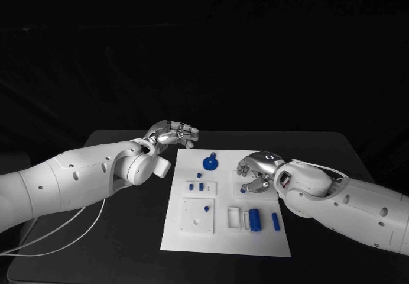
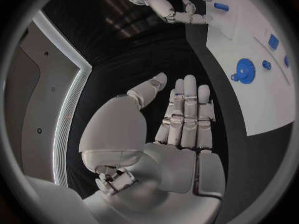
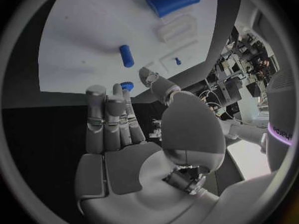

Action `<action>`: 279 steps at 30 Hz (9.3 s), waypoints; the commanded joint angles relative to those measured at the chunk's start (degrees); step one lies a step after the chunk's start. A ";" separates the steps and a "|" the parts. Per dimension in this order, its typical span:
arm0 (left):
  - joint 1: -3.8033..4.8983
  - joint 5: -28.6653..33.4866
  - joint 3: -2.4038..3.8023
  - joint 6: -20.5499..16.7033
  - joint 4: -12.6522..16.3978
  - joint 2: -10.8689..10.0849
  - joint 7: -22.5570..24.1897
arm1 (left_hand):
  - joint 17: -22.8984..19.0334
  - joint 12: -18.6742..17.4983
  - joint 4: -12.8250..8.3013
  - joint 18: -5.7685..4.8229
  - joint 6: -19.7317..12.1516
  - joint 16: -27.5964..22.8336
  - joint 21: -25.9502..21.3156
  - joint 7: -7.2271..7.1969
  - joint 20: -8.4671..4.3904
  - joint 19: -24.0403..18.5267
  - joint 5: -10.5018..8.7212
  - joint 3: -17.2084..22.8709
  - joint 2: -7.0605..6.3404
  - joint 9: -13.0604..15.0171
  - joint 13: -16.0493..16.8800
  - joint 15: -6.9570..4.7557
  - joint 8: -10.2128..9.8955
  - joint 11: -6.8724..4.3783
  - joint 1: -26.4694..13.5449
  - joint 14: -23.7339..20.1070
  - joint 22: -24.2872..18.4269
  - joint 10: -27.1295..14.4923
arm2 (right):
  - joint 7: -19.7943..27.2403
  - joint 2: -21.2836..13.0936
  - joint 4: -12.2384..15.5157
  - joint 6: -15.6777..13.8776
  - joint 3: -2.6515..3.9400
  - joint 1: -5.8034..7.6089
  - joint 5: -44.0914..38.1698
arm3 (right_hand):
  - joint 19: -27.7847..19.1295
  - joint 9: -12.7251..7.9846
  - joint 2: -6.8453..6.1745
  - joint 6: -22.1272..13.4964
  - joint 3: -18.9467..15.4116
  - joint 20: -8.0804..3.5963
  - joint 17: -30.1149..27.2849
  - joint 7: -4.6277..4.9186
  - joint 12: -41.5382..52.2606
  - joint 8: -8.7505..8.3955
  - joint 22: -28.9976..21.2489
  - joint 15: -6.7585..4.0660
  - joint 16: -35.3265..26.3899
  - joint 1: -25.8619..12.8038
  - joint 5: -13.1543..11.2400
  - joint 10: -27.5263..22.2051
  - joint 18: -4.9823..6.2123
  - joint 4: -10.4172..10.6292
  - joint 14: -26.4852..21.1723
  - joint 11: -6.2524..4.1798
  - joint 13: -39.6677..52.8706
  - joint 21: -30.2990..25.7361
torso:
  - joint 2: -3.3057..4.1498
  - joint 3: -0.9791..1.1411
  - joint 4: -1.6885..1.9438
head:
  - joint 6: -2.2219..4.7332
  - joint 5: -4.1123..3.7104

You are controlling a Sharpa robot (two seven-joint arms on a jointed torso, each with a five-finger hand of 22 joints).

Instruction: Assemble the parts on the task board

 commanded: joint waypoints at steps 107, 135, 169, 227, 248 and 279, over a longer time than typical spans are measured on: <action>0.06 0.51 0.04 0.68 -1.56 0.87 0.20 | 0.92 -0.29 0.58 1.16 -0.74 -0.94 -0.57 0.01 -0.04 0.63 0.10 -0.37 0.19 -0.24 0.09 0.08 0.20 -0.05 -0.37 0.57 0.31 -0.26 | -0.34 6.08 9.45 -3.49 -1.52 -1.25 -6.31 | 0.38 2.43 4.19 9.33 12.47 -2.11 -2.58 -3.28 4.85 4.68 1.07 -3.81 2.19 1.80 -1.40 9.49 3.65 3.13 -0.74 -4.02 5.85 3.20 | -0.02 -0.12 0.07 | -1.67 3.11; 0.05 0.66 0.04 0.98 -1.92 1.83 0.19 | 1.10 -0.29 0.61 1.15 -0.74 -1.08 -0.64 0.02 -0.03 0.64 0.10 -0.36 0.25 -0.25 0.11 0.08 0.25 -0.05 -0.33 0.59 0.37 -0.24 | 0.18 12.40 5.16 -1.24 -4.17 -5.48 -9.31 | 0.34 2.53 4.55 9.25 12.37 -2.24 -2.68 -3.26 4.78 4.65 1.05 -3.78 2.18 1.67 -1.40 9.37 3.65 2.55 -0.76 -4.00 6.08 3.31 | 0.03 0.03 0.01 | -2.72 3.77; 0.05 0.66 0.04 1.11 -1.99 1.87 0.21 | 1.29 -0.31 0.63 1.14 -0.78 -1.23 -0.73 0.02 -0.02 0.65 0.10 -0.39 0.26 -0.28 0.12 0.09 0.29 -0.04 -0.32 0.60 0.43 -0.26 | -0.68 13.44 2.57 0.38 -5.48 -5.79 -11.03 | 0.28 2.61 4.73 9.23 12.30 -2.29 -2.74 -3.26 4.75 4.64 1.03 -3.78 2.19 1.55 -1.39 9.33 3.65 2.12 -0.76 -4.00 6.25 3.36 | -0.03 -0.10 0.02 | -3.28 4.13; 0.04 0.66 0.02 1.76 -1.91 1.28 -0.20 | 1.60 -0.34 0.64 1.13 -0.86 -1.48 -0.87 0.04 0.00 0.65 0.08 -0.45 0.26 -0.32 0.14 0.12 0.34 -0.02 -0.31 0.60 0.53 -0.30 | 3.41 8.63 6.88 -11.77 -4.92 -5.93 -2.01 | -0.27 0.72 0.49 0.52 -0.52 -1.02 -4.03 0.52 -0.64 0.00 0.27 -0.26 2.32 -1.74 4.02 0.52 3.65 -1.29 -0.96 -0.38 3.78 2.67 | -0.05 -0.06 -0.05 | -3.00 3.80; 0.04 0.66 -0.03 1.73 -2.10 0.61 -0.23 | 1.73 -0.33 0.65 1.13 -0.87 -1.55 -0.92 0.05 0.00 0.67 0.06 -0.49 0.22 -0.33 0.16 0.11 0.38 -0.03 -0.32 0.64 0.57 -0.28 | 0.35 -9.86 12.50 -1.65 1.02 1.39 32.85 | -0.32 2.40 3.24 3.34 -4.43 -1.30 -4.25 -1.39 7.24 2.12 0.56 -3.50 2.94 -6.36 5.81 10.62 3.65 3.26 -1.01 -4.03 9.73 2.60 | -0.25 0.04 -0.31 | -1.39 -0.15; -0.02 0.68 -0.10 1.95 -1.26 0.42 -0.20 | 1.93 -0.33 0.78 1.11 -0.89 -1.68 -0.98 0.05 0.01 0.71 0.05 -0.59 0.20 -0.35 0.18 0.12 0.43 -0.03 -0.47 0.68 0.65 -0.26 | -22.91 -12.21 13.64 14.39 -5.31 1.38 39.28 | 0.52 9.44 1.07 3.01 0.23 -3.59 5.15 -3.30 58.01 2.61 1.22 -6.03 10.64 -16.02 -1.39 -1.87 3.65 18.75 -1.85 -6.45 58.14 7.44 | -0.31 0.07 -0.25 | -2.77 -2.05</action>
